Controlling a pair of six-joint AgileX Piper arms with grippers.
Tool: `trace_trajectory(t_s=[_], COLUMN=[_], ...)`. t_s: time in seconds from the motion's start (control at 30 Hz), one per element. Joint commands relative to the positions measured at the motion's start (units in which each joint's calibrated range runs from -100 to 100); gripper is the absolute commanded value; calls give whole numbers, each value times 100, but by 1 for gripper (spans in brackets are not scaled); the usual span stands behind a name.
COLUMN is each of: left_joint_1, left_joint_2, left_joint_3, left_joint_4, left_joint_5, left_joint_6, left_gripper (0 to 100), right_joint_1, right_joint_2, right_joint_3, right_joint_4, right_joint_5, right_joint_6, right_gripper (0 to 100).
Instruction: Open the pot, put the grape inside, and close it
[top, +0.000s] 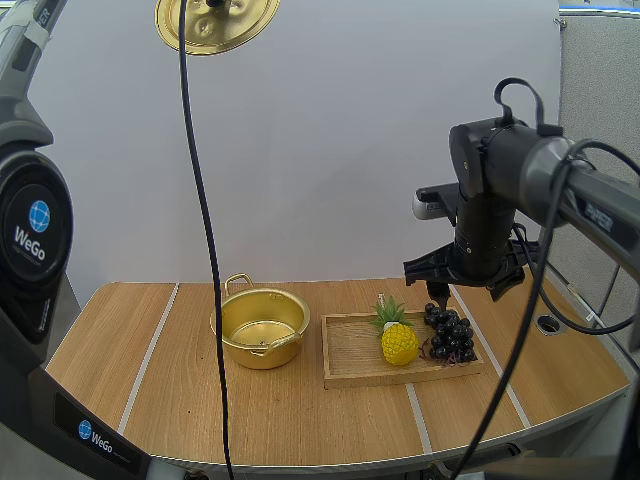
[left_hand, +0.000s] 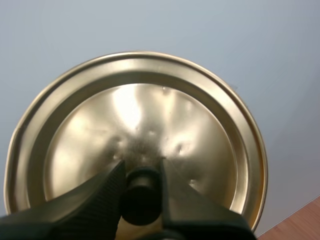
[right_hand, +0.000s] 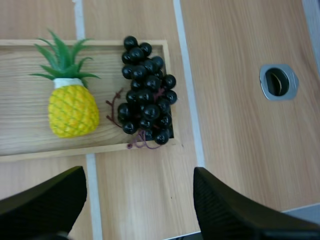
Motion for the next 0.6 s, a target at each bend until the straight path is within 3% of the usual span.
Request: trace_trajectory(t_s=[0.0,0.1,0.37,0.57], left_joint_1=[-15,-15,-15,-15], left_joint_2=[-18,-18,-18,-18], left_joint_3=[-60,-60,-60,-60], left_joint_4=[48,48,48,48], left_joint_5=[-216,-216,-216,-216], left_joint_6=[-27,-27,-27,-27], left_gripper=[0,0,0,0], right_joint_1=[-225,-448,-1071,-1155], right_joint_2=[228,496,1383,2258], right_joint_3=[-48,-48,-61,-426], right_joint_4=[-77,14,1099,1540], right_joint_5=[-178,-432,-1328,-1485], right_joint_6=[-68,-303,-1464,-1987], right_gripper=[100,100,100,100])
